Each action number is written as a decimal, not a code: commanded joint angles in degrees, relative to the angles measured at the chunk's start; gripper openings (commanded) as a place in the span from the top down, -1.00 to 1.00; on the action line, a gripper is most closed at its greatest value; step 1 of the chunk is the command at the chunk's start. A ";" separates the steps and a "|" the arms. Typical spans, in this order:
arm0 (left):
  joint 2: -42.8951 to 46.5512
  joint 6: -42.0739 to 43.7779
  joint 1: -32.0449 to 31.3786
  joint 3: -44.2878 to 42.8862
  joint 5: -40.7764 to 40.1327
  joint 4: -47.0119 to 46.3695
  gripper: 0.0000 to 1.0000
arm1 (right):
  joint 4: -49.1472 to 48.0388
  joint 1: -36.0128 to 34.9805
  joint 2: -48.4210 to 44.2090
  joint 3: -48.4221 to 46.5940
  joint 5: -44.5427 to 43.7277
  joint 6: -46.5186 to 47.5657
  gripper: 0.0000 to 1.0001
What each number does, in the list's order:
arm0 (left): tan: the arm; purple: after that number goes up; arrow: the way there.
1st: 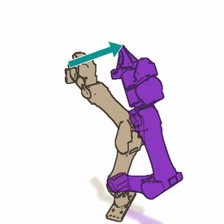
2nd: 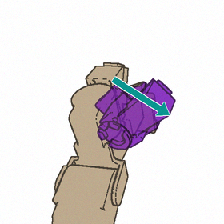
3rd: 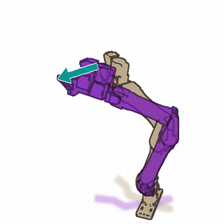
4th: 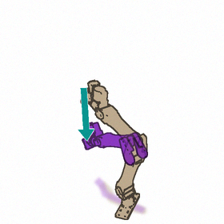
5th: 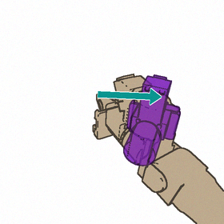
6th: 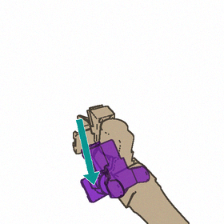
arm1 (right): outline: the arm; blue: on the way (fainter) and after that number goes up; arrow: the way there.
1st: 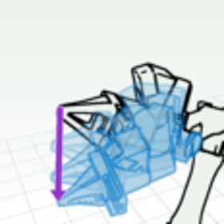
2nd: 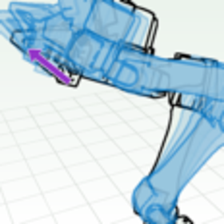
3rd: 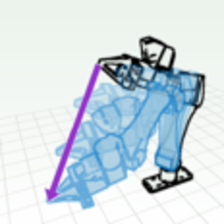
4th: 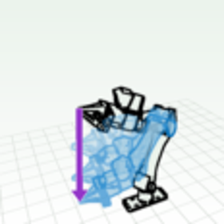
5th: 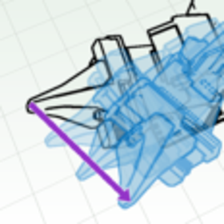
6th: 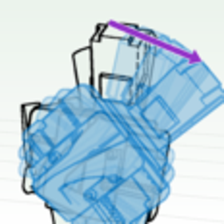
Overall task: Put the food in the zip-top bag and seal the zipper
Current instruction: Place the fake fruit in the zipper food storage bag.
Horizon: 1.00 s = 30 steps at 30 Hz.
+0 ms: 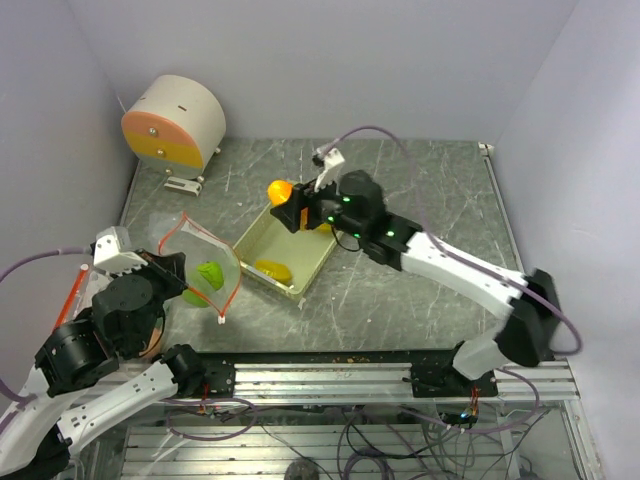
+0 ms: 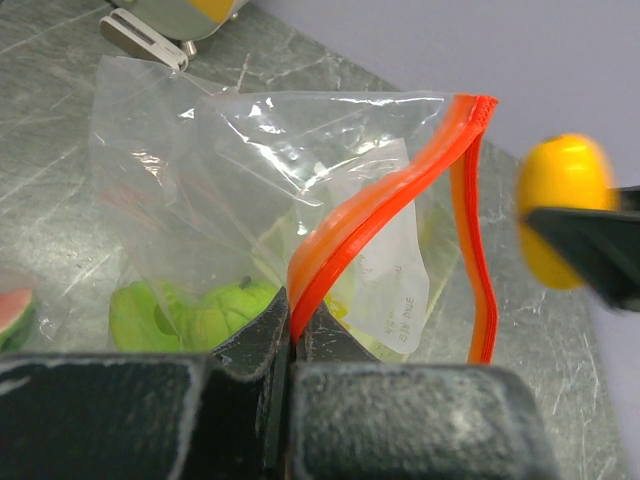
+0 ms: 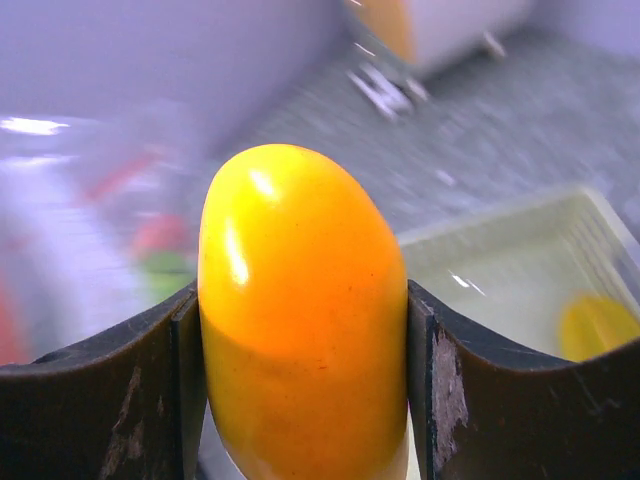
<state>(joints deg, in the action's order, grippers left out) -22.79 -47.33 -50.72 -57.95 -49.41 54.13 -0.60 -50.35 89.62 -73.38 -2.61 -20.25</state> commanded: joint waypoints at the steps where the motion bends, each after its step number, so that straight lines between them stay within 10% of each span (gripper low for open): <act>1: -0.62 -0.39 0.27 1.47 1.37 -2.98 0.86 | -14.11 -0.84 -8.38 5.66 23.28 -1.29 -0.06; 15: -8.03 -0.27 0.31 6.37 6.97 -17.43 0.86 | -40.79 -7.03 -4.62 11.31 32.70 -19.64 -0.06; 30: -10.96 -0.26 0.28 9.80 9.44 -23.69 0.86 | -25.86 -7.90 -1.71 9.83 14.10 -16.84 -0.14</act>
<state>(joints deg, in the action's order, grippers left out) -33.52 -47.42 -50.72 -48.23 -41.21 34.63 -32.75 -57.67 87.05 -61.76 19.70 -39.13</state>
